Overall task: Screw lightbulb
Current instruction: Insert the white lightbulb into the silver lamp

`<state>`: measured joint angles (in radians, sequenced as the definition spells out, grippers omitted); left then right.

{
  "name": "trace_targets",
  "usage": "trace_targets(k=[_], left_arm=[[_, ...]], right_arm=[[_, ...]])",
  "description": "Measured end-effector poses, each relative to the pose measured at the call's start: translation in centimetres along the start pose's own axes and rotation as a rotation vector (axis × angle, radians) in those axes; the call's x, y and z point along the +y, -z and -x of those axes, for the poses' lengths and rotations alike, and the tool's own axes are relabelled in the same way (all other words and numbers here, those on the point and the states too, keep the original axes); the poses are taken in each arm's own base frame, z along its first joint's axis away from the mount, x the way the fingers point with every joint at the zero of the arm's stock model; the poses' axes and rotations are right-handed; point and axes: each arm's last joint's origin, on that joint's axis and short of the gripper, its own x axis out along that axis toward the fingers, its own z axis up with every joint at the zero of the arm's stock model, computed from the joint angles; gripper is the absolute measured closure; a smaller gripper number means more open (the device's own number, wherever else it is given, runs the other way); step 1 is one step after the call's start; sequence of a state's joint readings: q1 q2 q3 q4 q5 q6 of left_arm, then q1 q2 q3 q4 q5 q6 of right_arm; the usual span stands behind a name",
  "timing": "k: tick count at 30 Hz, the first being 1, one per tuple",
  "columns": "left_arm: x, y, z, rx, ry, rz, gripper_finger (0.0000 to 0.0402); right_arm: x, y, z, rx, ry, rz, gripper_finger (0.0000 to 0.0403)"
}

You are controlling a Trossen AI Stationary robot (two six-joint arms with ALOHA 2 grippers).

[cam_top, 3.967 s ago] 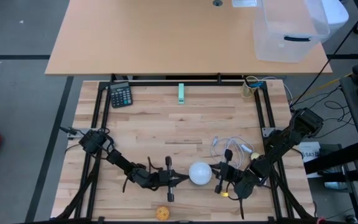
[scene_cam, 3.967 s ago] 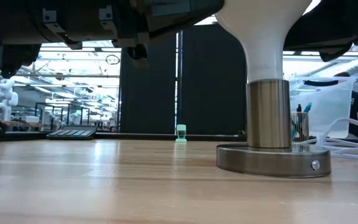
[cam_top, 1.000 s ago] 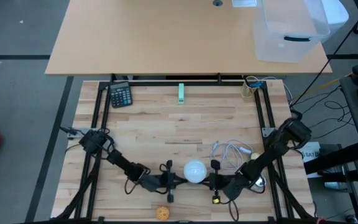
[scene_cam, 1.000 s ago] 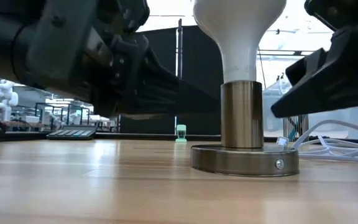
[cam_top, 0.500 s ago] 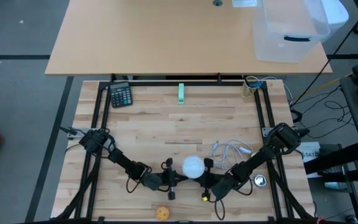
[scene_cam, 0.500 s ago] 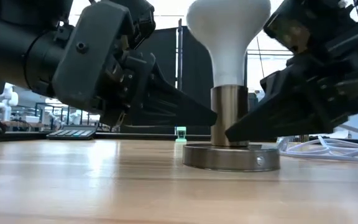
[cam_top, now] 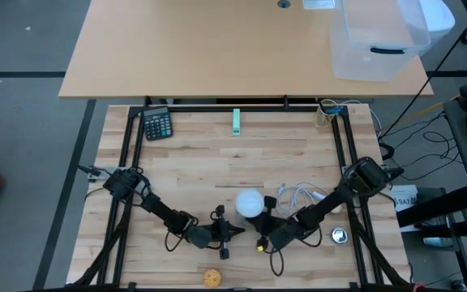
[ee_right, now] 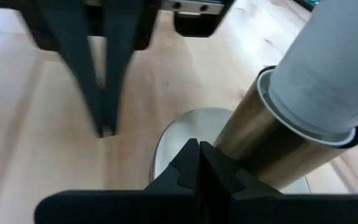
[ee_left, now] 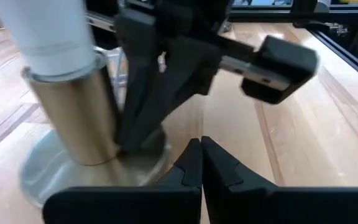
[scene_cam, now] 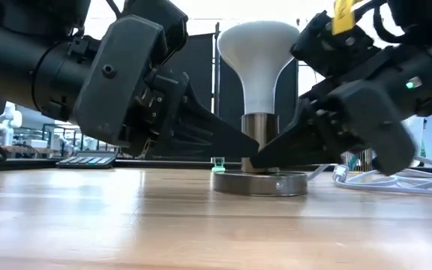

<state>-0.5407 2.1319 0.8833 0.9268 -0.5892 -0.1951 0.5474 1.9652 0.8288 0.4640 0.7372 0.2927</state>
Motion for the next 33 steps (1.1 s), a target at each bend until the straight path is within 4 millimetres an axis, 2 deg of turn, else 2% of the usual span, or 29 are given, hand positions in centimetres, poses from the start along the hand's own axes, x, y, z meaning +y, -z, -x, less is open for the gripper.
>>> trace_targets(k=[19, 22, 26, 33], left_arm=[[0.0, 0.0, 0.0, -0.001, -0.001, 0.007, 0.0401], [0.0, 0.0, 0.0, -0.001, -0.001, 0.010, 0.0401], [0.0, 0.0, 0.0, -0.005, 0.001, 0.013, 0.0401], [-0.2, -0.4, 0.1, -0.035, 0.009, 0.030, 0.0401]], right_arm=[[-3.8, -0.8, -2.9, 0.038, 0.086, 0.028, 0.0401], [-3.6, -0.8, -2.9, 0.037, 0.062, 0.025, 0.0401], [-2.4, -1.0, -2.0, -0.002, 0.016, 0.021, 0.0401], [-0.3, -2.4, 1.0, -0.087, -0.022, 0.010, 0.0377]])
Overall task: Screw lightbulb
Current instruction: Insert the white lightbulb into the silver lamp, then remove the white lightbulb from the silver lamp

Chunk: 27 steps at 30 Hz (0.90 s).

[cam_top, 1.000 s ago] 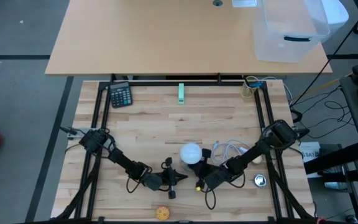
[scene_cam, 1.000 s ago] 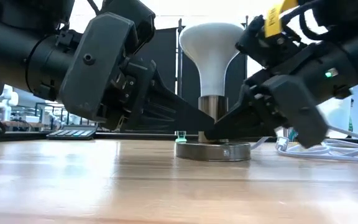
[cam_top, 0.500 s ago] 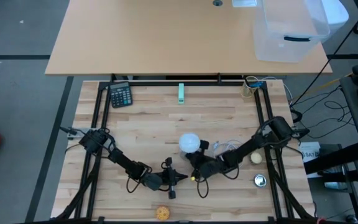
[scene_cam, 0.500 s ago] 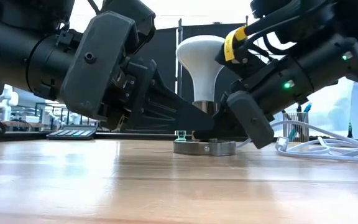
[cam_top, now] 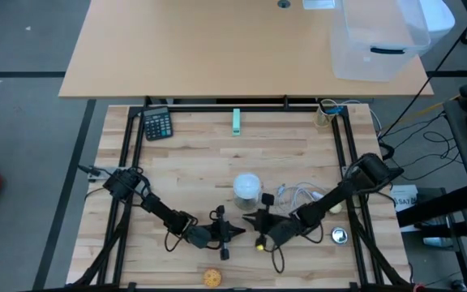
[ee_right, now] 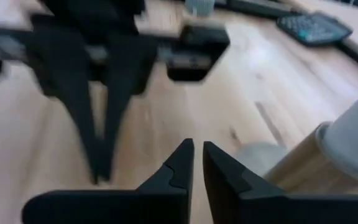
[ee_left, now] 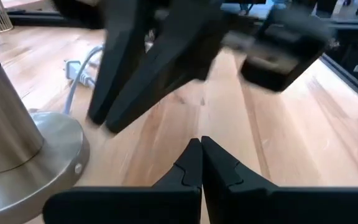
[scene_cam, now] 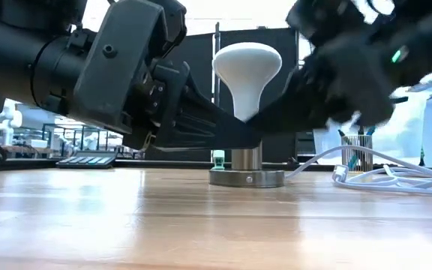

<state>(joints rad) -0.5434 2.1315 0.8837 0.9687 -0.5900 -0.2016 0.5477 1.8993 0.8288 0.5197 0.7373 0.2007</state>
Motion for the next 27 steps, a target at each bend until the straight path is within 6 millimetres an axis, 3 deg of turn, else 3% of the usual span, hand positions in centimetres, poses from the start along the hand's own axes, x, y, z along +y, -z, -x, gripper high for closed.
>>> trace_targets(k=[9, 15, 21, 27], left_arm=[[-0.7, -2.1, 0.4, -0.197, 0.063, -0.020, 0.0401], [-0.9, -4.4, 1.3, -0.253, 0.018, -0.098, 0.0401], [0.3, -7.2, 2.1, -0.142, -0.073, -0.121, 0.0390], [1.6, -8.6, 3.5, -0.003, -0.197, -0.158, 0.0318]], right_arm=[[1.0, -3.7, 5.3, -0.124, 0.004, -0.003, 0.0319], [0.5, -4.9, 7.8, -0.110, -0.004, 0.004, 0.0271], [-0.8, -6.2, 9.2, -0.109, -0.019, 0.013, 0.0209], [-3.1, -8.1, 10.2, -0.127, -0.006, -0.018, 0.0148]])
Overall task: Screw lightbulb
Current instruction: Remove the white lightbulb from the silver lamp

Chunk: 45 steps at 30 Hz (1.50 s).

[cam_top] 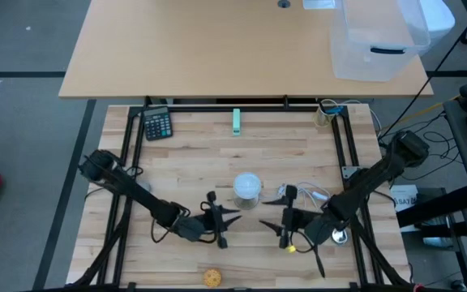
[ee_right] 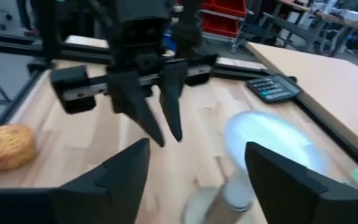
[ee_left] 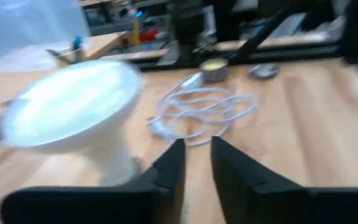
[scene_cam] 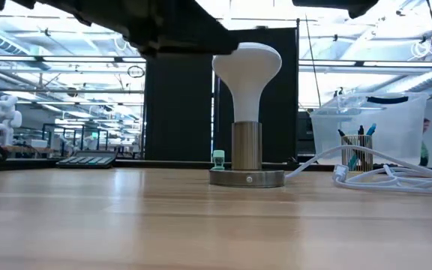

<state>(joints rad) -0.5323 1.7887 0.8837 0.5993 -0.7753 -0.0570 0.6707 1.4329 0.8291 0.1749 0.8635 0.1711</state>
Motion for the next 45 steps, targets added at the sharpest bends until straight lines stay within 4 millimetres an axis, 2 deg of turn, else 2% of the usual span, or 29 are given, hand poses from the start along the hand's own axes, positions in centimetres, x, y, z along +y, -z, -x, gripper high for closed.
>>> trace_targets(k=[4, 9, 13, 17, 23, 28, 31, 36, 42, 45], left_arm=[[1.0, -0.3, 0.1, 0.039, -0.058, -0.041, 0.0255], [2.0, 0.1, -0.8, 0.083, -0.053, -0.028, 0.0185], [3.1, 0.9, -1.6, 0.161, -0.038, 0.031, 0.0147], [4.1, 1.4, -2.2, 0.177, -0.068, 0.057, 0.0122], [5.9, 3.1, -2.7, 0.222, -0.058, 0.106, 0.0106], [6.8, 3.6, -2.6, 0.121, 0.003, 0.154, 0.0104], [7.3, 4.3, -2.5, 0.130, -0.001, 0.151, 0.0103], [7.7, 4.4, -3.0, 0.072, 0.044, 0.175, 0.0103], [8.0, 6.0, -4.4, 0.066, 0.071, 0.183, 0.0103], [8.0, 6.0, -4.7, 0.010, 0.079, 0.193, 0.0103]], right_arm=[[-1.4, -0.4, 0.0, 0.025, 0.029, 0.013, 0.0120], [-3.0, -0.9, -0.3, 0.055, 0.012, -0.001, 0.0108], [-3.8, -0.9, -0.7, 0.085, -0.007, -0.037, 0.0109], [-3.9, -1.0, -0.8, 0.079, -0.007, -0.002, 0.0109], [-4.0, -1.6, -0.8, 0.060, -0.001, 0.033, 0.0109], [-4.1, -2.2, -0.8, 0.044, 0.020, 0.046, 0.0110], [-4.1, -2.2, -0.8, 0.044, 0.023, 0.048, 0.0110], [-4.1, -2.2, -0.8, 0.043, 0.022, 0.050, 0.0110], [-4.1, -2.3, -0.8, 0.041, 0.021, 0.046, 0.0110], [-4.1, -2.3, -0.8, 0.041, 0.021, 0.044, 0.0110]])
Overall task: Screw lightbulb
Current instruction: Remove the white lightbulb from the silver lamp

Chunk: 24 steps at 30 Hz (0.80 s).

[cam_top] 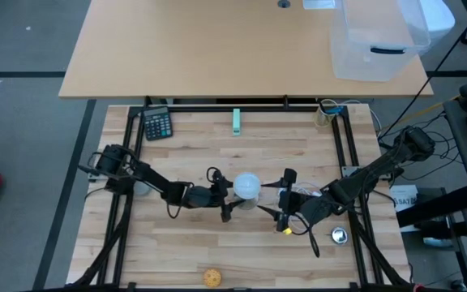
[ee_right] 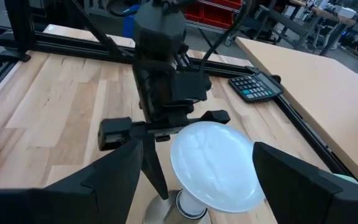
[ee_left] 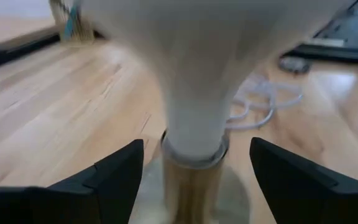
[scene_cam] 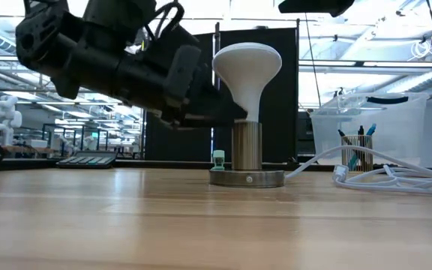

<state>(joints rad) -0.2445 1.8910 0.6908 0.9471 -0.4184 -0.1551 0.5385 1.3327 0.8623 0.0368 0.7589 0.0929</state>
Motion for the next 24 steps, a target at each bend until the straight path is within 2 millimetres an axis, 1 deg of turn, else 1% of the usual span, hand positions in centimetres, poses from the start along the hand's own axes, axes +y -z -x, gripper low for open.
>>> trace_targets(k=[5, 9, 18, 24], left_arm=[[0.3, 0.0, -0.2, -0.004, 0.011, -0.002, 0.0103], [0.8, -0.4, -0.4, -0.030, 0.031, -0.010, 0.0103], [1.9, -0.9, -0.9, -0.060, 0.099, -0.012, 0.0104], [2.3, -1.1, -1.1, -0.063, 0.132, -0.010, 0.0104]], right_arm=[[0.0, 0.0, 0.0, 0.001, 0.000, -0.015, 0.0110], [0.0, 0.0, 0.0, 0.002, -0.002, -0.017, 0.0110], [0.7, 0.1, 0.6, -0.002, -0.039, -0.013, 0.0110], [0.7, 0.1, 0.6, -0.002, -0.037, -0.029, 0.0110]])
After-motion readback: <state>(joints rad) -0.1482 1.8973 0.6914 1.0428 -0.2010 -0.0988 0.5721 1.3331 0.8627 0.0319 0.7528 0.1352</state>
